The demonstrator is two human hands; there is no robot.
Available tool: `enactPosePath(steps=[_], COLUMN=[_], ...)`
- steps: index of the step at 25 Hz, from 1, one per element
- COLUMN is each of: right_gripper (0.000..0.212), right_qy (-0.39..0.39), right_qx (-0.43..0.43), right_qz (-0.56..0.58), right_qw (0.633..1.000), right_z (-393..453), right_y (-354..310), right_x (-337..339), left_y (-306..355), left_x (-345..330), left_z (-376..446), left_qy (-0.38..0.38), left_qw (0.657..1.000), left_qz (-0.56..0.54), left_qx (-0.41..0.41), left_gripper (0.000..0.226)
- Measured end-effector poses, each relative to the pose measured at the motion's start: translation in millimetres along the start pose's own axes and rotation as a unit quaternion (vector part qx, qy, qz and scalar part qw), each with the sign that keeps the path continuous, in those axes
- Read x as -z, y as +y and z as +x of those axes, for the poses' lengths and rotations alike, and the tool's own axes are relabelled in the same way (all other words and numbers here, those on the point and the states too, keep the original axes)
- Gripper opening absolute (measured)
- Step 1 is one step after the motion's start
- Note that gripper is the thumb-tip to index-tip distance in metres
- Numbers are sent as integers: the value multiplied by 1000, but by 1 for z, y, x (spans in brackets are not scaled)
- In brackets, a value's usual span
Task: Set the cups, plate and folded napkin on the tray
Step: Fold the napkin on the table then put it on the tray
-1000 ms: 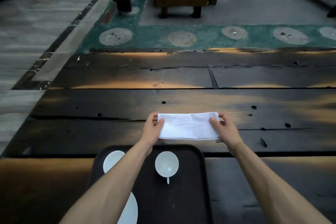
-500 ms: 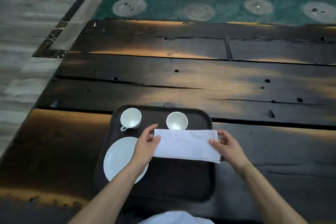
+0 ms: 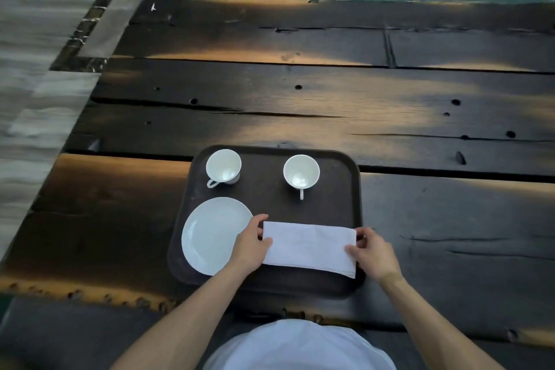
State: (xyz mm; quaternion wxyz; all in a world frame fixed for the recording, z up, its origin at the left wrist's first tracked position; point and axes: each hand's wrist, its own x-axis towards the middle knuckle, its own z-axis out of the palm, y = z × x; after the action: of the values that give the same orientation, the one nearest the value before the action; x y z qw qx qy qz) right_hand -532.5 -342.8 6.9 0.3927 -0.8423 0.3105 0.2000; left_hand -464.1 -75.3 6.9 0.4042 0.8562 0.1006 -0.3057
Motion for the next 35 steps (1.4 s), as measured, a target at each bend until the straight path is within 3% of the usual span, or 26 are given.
enactPosePath(steps=[5, 11, 17, 24, 28, 35], right_gripper=[32, 32, 26, 34, 26, 29], right_qy=[42, 64, 40, 22, 16, 12], right_qx=[12, 51, 60, 115, 174, 211], right_qz=[-98, -257, -312, -364, -395, -428], right_qw=[994, 963, 947, 924, 902, 879], right_z=[-3, -3, 6, 12, 10, 14], right_y=[-5, -14, -16, -19, -16, -9], right_x=[-6, -10, -10, -6, -4, -2], left_y=[-4, -2, 3, 5, 1, -16], left_x=[-8, -13, -21, -28, -27, -18], left_z=[5, 7, 8, 8, 12, 18], left_qy=[24, 49, 51, 79, 86, 81], left_qw=[998, 981, 944, 880, 845, 828], left_qz=[62, 186, 323, 463, 509, 501], left_qx=[0, -32, -45, -62, -139, -237], left_gripper=[51, 45, 37, 43, 39, 39])
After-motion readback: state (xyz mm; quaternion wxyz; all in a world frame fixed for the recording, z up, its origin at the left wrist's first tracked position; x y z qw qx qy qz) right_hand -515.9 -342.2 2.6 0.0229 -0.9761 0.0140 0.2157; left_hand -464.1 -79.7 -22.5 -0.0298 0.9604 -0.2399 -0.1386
